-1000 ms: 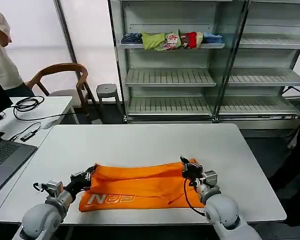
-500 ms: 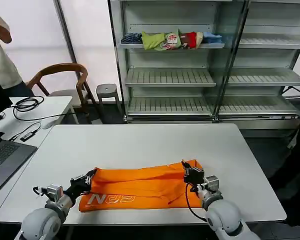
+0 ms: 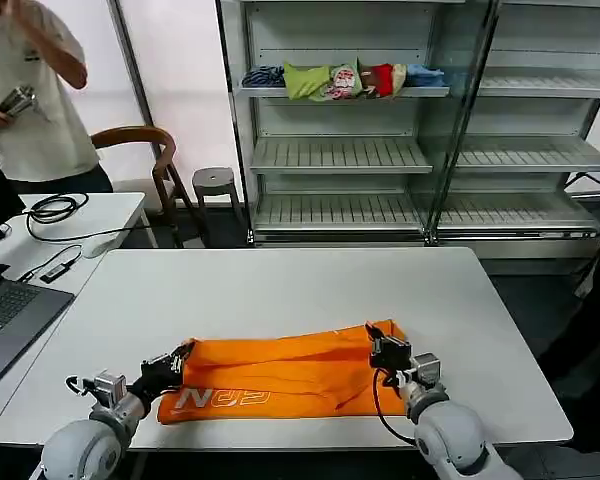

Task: Fold and organize the clothes.

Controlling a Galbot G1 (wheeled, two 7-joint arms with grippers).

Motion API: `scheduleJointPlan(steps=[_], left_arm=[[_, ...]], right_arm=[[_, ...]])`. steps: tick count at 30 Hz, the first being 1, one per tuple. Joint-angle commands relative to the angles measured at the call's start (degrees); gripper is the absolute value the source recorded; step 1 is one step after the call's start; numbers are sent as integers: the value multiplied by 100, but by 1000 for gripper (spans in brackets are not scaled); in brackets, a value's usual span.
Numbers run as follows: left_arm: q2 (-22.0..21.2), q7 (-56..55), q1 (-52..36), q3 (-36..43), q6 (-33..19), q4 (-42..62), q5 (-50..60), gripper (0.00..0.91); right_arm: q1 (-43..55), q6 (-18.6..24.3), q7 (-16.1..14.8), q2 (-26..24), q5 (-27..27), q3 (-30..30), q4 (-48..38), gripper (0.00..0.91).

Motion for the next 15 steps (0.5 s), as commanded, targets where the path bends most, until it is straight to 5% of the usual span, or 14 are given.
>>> scheduleJointPlan(steps=[1, 4, 5, 6, 7, 15], left_arm=[[27, -17, 48, -32, 339, -3, 211, 20], [57, -30, 54, -23, 390, 31, 386, 20], [58, -74, 54, -17, 418, 30, 473, 605], [56, -98, 53, -17, 444, 25, 468, 907], [53, -95, 58, -19, 437, 21, 473, 907], [67, -116, 157, -128, 592, -260, 438, 907]], right_arm=[[-20, 1, -5, -5, 9, -9, -77, 0], [-2, 2, -3, 12, -11, -33, -114, 0], [1, 2, 1, 17, -30, -40, -119, 0], [3, -26, 73, 19, -109, -60, -126, 322], [1, -23, 67, 20, -130, -61, -130, 907], [-71, -46, 62, -35, -135, 50, 20, 907]])
